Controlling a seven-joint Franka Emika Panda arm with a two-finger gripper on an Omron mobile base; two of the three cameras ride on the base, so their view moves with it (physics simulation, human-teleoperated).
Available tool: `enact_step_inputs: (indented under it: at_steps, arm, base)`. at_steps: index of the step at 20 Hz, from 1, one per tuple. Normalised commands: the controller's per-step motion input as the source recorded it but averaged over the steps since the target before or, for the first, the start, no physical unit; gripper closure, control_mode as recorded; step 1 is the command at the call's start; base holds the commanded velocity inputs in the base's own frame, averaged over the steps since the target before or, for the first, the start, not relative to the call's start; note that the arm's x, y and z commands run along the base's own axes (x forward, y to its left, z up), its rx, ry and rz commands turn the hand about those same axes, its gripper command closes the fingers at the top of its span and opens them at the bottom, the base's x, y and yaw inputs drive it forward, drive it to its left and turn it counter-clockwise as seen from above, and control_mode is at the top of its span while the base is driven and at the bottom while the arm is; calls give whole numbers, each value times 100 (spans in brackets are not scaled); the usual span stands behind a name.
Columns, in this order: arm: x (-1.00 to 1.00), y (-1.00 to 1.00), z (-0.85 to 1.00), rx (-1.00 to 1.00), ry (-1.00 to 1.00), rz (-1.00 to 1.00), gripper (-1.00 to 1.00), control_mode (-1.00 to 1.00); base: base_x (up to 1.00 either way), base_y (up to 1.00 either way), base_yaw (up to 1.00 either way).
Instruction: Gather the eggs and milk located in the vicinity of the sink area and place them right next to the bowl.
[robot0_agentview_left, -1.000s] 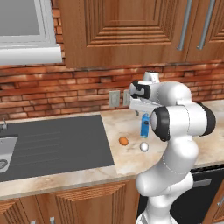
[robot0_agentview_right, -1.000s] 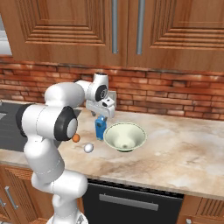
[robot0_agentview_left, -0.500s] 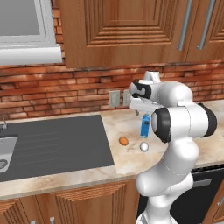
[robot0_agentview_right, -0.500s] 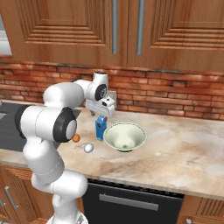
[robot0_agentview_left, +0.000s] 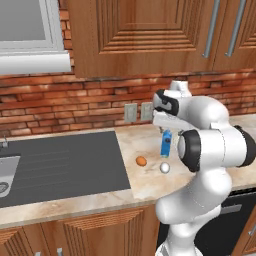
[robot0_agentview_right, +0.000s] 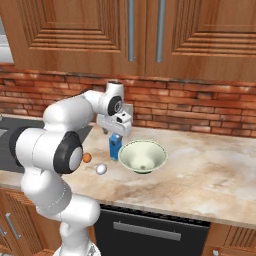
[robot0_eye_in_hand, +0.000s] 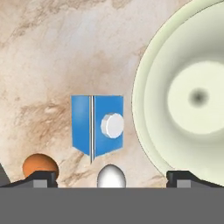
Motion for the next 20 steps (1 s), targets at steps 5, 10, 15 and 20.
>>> enact_step_inputs:
  at_steps: [5,10,15,20]
  arm:
    - [-54,0,0,0,0,0,-100,-100]
    - [-60,11,0,0,0,3,-100,-100]
    - [-22,44,-19,-1,0,4,-100,-100]
    - [0,36,-12,0,0,3,-100,-100]
  base:
    - [0,0,0]
    - [0,0,0]
    - [0,0,0]
    - [0,0,0]
